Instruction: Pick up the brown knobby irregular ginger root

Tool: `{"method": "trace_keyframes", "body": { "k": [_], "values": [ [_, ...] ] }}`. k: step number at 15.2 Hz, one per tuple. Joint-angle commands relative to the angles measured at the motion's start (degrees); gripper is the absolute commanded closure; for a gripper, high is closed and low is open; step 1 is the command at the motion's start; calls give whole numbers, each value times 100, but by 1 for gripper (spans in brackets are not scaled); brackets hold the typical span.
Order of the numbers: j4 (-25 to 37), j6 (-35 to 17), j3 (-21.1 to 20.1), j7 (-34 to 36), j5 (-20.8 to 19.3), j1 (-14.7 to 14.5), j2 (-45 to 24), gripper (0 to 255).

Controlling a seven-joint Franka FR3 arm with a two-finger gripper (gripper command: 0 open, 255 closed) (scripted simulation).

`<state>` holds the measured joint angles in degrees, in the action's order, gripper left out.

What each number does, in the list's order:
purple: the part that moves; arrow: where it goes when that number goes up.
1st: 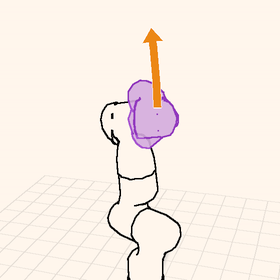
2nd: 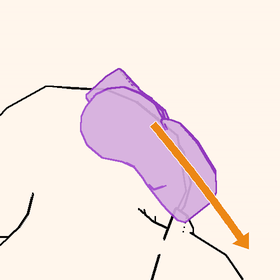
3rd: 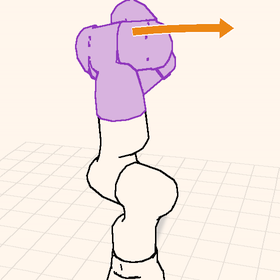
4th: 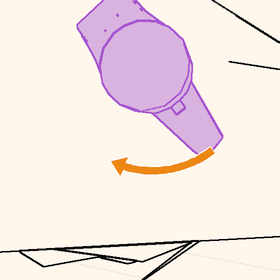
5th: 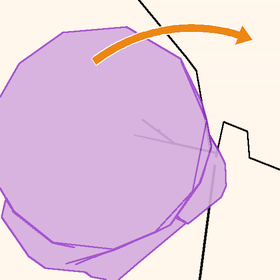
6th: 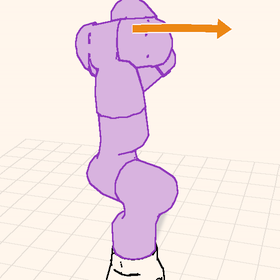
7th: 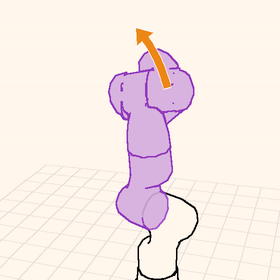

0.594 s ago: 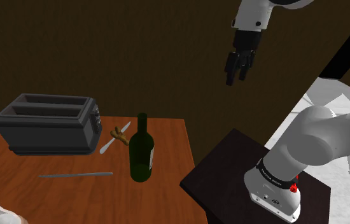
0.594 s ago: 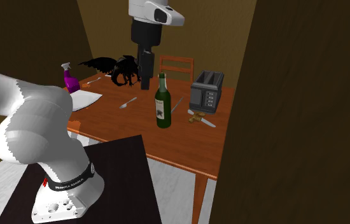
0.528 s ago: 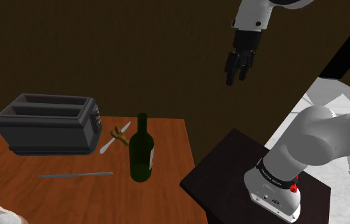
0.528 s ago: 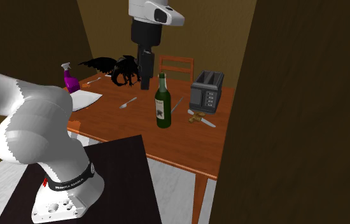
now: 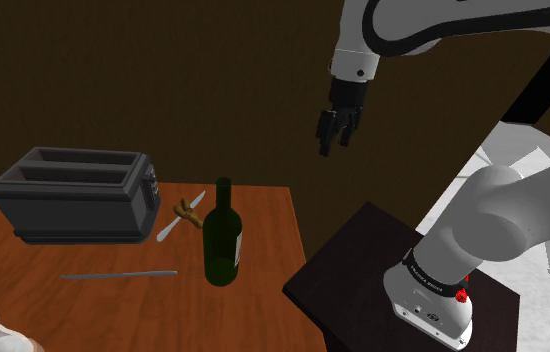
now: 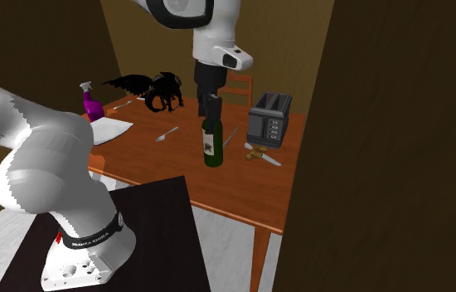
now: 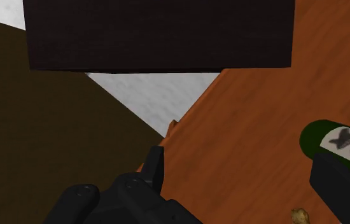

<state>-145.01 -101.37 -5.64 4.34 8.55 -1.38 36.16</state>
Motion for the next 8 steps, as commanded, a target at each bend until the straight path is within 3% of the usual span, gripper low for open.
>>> {"method": "trace_keyframes", "body": {
  "k": [1, 8],
  "values": [
    [9, -423, -109, 29, 94, -67, -350, 0],
    [123, -1877, -434, 54, 303, -247, -1690, 0]
  ]
}}
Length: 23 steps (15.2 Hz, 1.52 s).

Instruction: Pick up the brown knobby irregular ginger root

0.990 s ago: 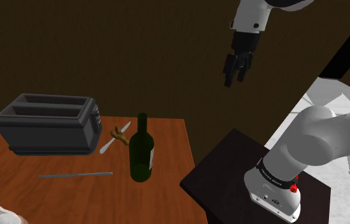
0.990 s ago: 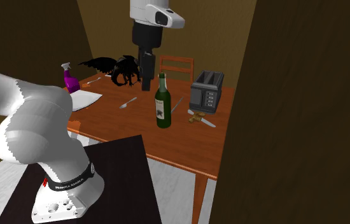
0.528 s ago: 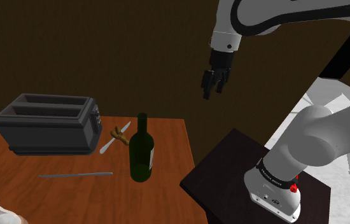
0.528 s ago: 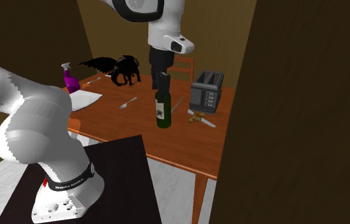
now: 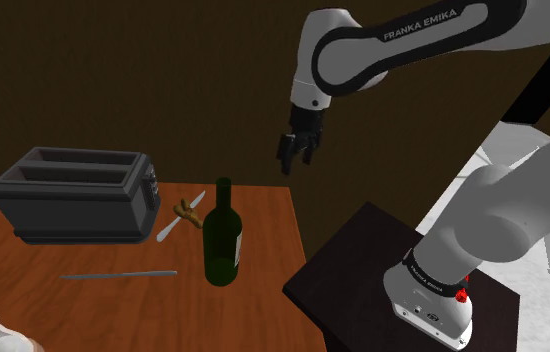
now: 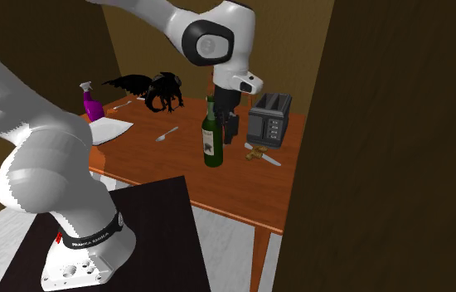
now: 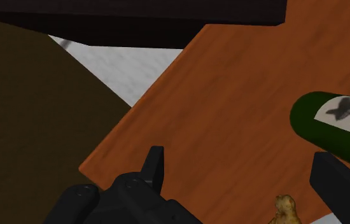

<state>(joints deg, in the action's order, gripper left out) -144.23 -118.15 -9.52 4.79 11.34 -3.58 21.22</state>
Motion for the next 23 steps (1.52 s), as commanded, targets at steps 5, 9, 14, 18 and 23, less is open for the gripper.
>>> {"method": "trace_keyframes", "body": {
  "k": [5, 9, 14, 18, 23],
  "values": [
    [379, -1106, -257, 63, 47, -130, -1272, 0],
    [785, -1719, -387, 153, -45, -217, -2162, 0],
    [1453, -2317, -467, 323, -286, -372, -3274, 0],
    [2114, -2649, -450, 467, -521, -560, -4147, 0],
    [3102, -2882, -370, 608, -781, -850, -5216, 0]
  ]
}}
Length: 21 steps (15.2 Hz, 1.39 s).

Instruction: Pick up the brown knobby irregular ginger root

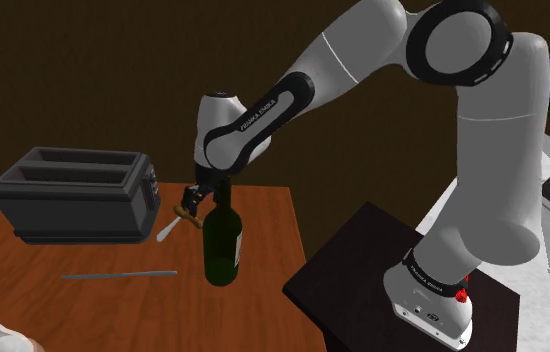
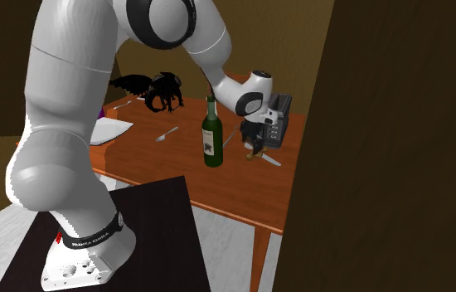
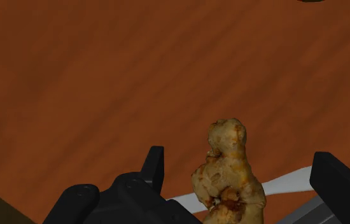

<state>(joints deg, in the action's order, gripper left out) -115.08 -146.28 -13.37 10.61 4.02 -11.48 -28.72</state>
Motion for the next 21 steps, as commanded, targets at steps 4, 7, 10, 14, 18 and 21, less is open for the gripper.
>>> {"method": "trace_keyframes", "body": {
  "k": [4, 7, 10, 14, 18, 21],
  "values": [
    [435, -196, 54, 42, -109, -141, -567, 0],
    [474, -346, 80, 34, -133, -164, -759, 0],
    [515, -471, 102, 27, -152, -184, -926, 0],
    [512, -472, 102, 29, -151, -185, -923, 255],
    [512, -470, 101, 30, -151, -186, -922, 255],
    [517, -470, 102, 27, -152, -184, -927, 255]
  ]
}}
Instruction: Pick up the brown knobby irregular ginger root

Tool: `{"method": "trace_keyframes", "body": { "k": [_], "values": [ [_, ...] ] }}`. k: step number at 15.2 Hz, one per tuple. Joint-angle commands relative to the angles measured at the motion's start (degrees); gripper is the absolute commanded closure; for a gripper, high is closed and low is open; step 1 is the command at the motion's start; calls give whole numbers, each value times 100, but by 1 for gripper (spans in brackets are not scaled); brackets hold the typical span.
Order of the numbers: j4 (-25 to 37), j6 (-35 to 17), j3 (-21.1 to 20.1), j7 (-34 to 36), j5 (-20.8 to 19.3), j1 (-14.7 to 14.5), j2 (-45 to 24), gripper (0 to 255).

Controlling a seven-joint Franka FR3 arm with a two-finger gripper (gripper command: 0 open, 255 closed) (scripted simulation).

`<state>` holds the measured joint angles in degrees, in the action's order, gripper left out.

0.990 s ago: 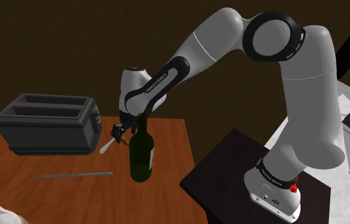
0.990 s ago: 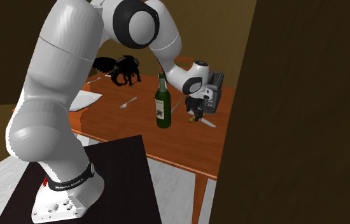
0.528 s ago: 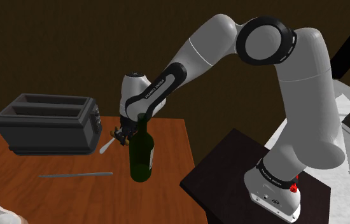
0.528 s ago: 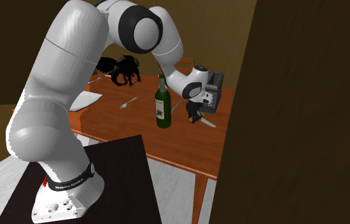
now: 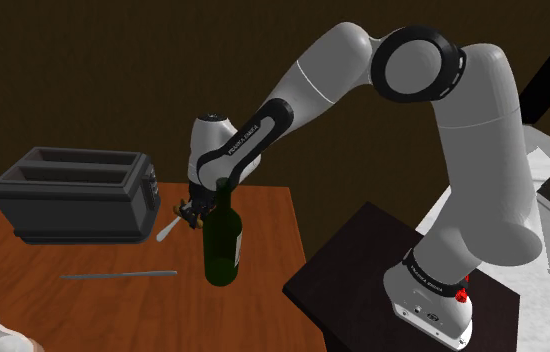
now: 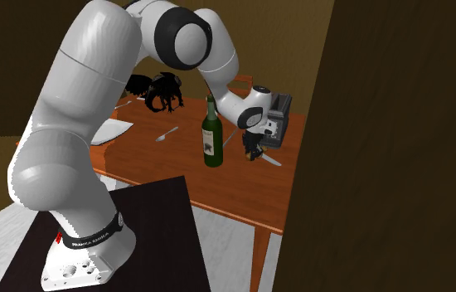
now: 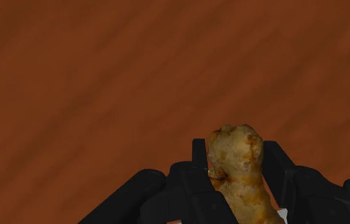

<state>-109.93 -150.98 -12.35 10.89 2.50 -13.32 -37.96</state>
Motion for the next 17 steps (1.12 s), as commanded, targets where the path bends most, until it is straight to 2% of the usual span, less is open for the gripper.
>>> {"method": "trace_keyframes", "body": {
  "k": [1, 17],
  "values": [
    [-16, 47, -9, 2, 7, 9, 64, 255],
    [-129, 791, -125, 34, 121, 113, 930, 255]
  ]
}}
